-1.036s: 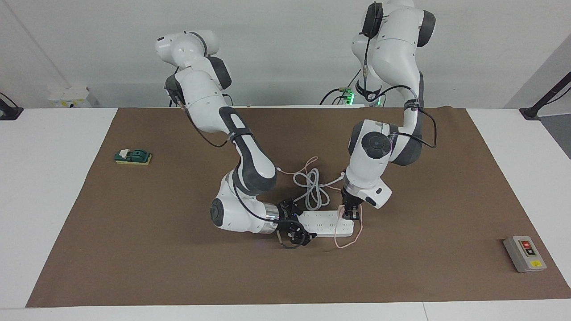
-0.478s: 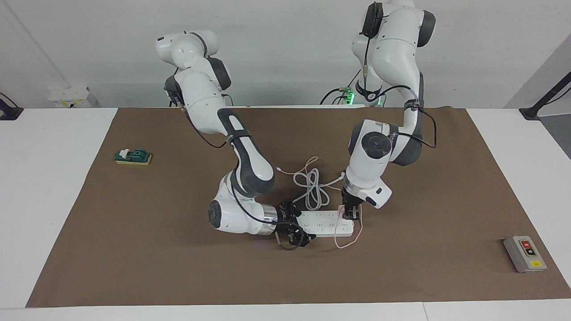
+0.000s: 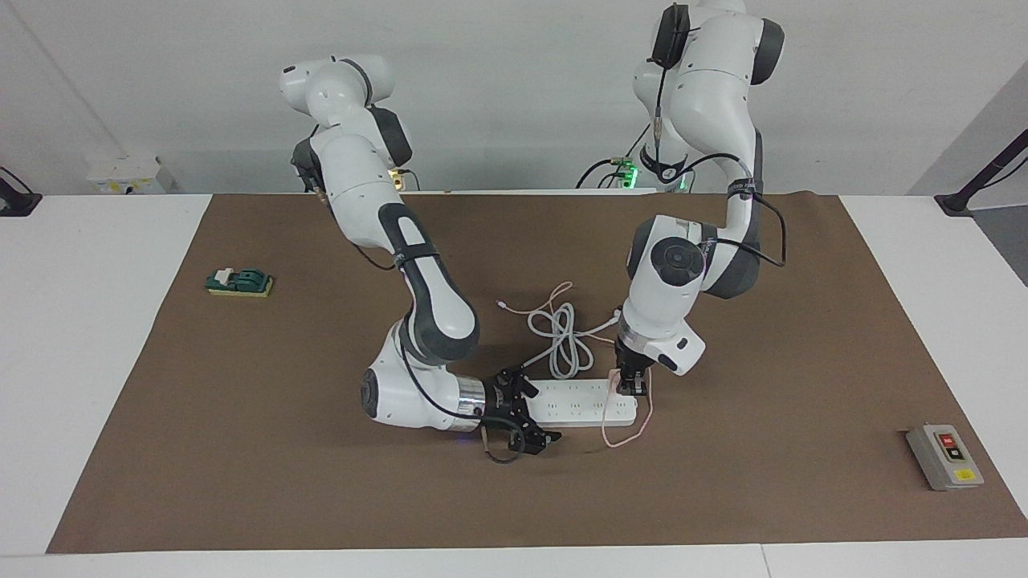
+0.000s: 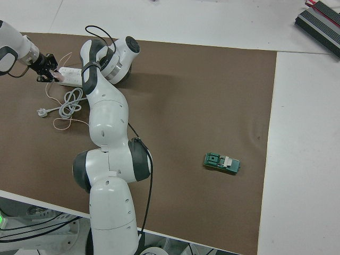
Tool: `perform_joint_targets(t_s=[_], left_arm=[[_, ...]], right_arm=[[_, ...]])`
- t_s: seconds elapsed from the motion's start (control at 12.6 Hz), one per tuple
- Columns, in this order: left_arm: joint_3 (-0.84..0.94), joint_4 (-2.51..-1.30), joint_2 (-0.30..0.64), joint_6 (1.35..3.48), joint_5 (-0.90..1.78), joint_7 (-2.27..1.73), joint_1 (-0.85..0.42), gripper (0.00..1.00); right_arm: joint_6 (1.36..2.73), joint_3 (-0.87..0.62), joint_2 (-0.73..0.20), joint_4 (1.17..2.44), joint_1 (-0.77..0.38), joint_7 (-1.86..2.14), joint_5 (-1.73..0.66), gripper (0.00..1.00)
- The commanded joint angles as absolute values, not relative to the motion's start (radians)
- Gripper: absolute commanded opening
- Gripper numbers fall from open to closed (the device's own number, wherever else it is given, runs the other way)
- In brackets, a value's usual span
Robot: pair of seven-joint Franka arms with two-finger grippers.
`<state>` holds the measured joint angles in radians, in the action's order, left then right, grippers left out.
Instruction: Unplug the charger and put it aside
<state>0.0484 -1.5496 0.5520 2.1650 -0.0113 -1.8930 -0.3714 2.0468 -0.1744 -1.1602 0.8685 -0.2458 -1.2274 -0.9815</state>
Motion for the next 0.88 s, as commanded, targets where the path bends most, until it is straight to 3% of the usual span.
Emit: perform_joint_targets(t_s=[0.0, 0.32, 0.8], left_arm=[[0.037, -1.586, 0.525, 2.183, -0.026, -1.908, -0.387, 0.0], [0.035, -1.588, 0.525, 2.184, -0.026, -1.908, -0.387, 0.0], [0.035, -1.592, 0.523, 2.184, -0.026, -1.908, -0.387, 0.0]], right_arm=[[2.101, -0.169, -1.128, 0.943, -0.252, -1.213, -1.005, 1.0], [2.141, -0.17, -1.051, 1.069, -0.232, -1.172, -1.014, 1.0], [2.028, -0.167, -0.993, 1.049, -0.21, -1.252, -0.991, 1.0]])
